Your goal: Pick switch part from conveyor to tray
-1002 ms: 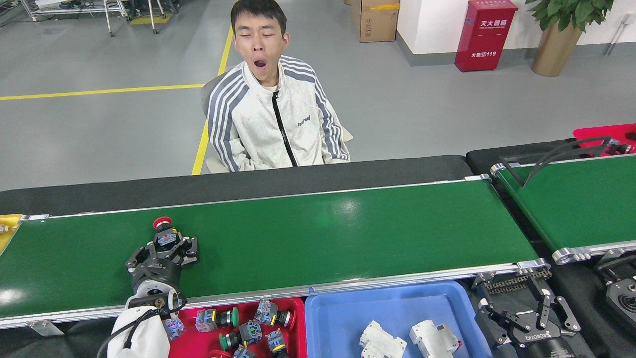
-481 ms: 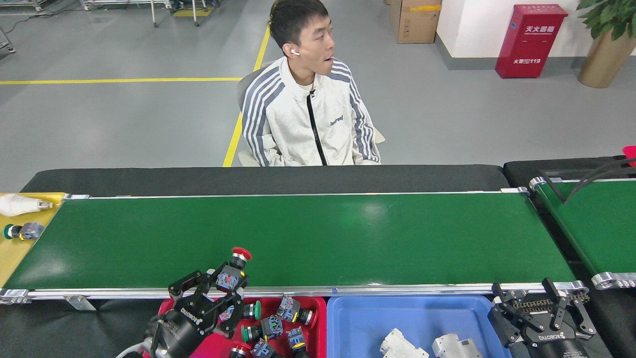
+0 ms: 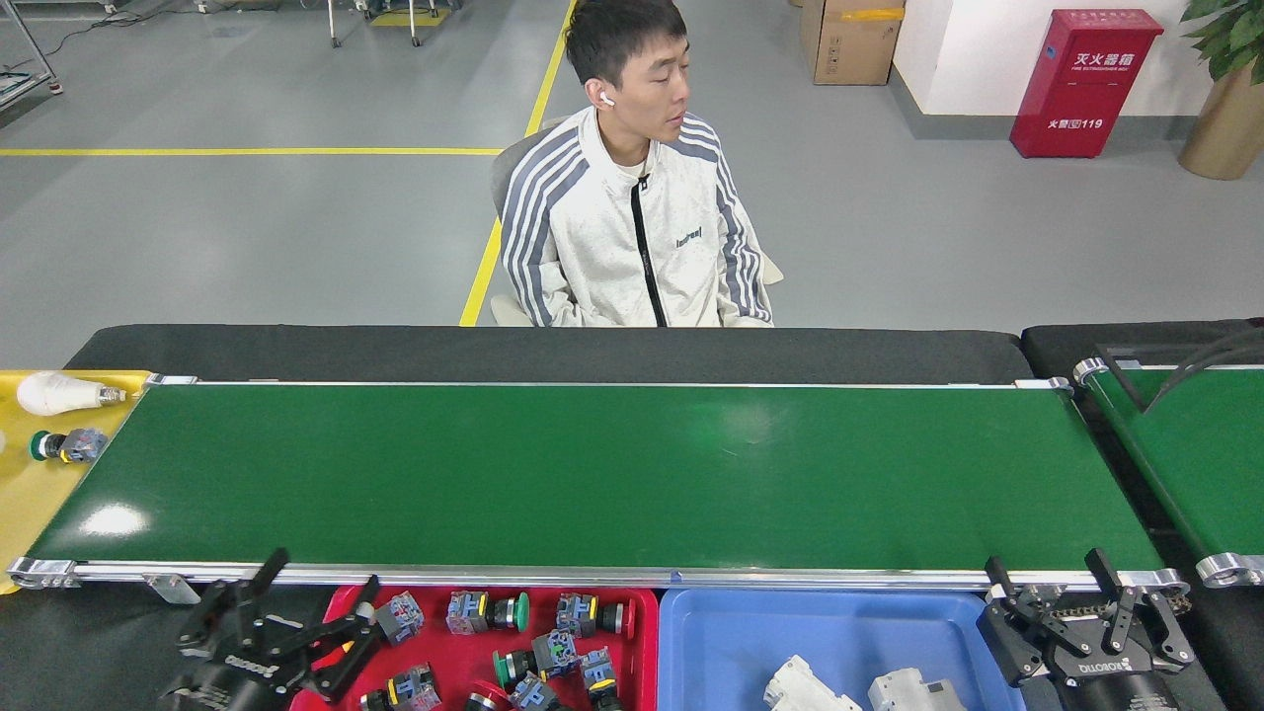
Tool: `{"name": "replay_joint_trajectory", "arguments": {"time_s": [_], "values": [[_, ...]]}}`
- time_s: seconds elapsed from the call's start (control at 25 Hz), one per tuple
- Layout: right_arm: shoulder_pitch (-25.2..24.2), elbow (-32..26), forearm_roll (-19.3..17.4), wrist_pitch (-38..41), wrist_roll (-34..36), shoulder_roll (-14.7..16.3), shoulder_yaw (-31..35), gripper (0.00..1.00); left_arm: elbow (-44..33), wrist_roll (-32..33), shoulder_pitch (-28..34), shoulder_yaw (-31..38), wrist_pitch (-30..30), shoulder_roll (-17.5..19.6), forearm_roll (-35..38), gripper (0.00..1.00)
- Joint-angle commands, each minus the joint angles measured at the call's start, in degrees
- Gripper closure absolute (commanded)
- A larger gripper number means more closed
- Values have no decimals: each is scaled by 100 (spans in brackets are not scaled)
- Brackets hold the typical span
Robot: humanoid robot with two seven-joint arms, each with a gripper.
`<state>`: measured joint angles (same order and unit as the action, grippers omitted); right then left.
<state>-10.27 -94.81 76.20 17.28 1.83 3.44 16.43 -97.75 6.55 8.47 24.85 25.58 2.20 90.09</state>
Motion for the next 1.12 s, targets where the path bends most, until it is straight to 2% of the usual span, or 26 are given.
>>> {"name": "replay_joint_trajectory", "arguments": {"time_s": [0.0,0.44,0.92,1.08], "values": [[8,-73,-17,12,28,-54,9,0,-104,-22,67,73,-238,0,-27,0],[-274,-240,-17,21,11,-133,0,0,-174,-22,129,134,-247,18,-27,0],[-274,-266,-17,-14,2,-151,-17,0,-122,-22,155,609,-238,79,-27,0],[-238,-266,1,-146,-7,-362,-17,1,-122,-22,155,714,-238,79,-27,0]]}}
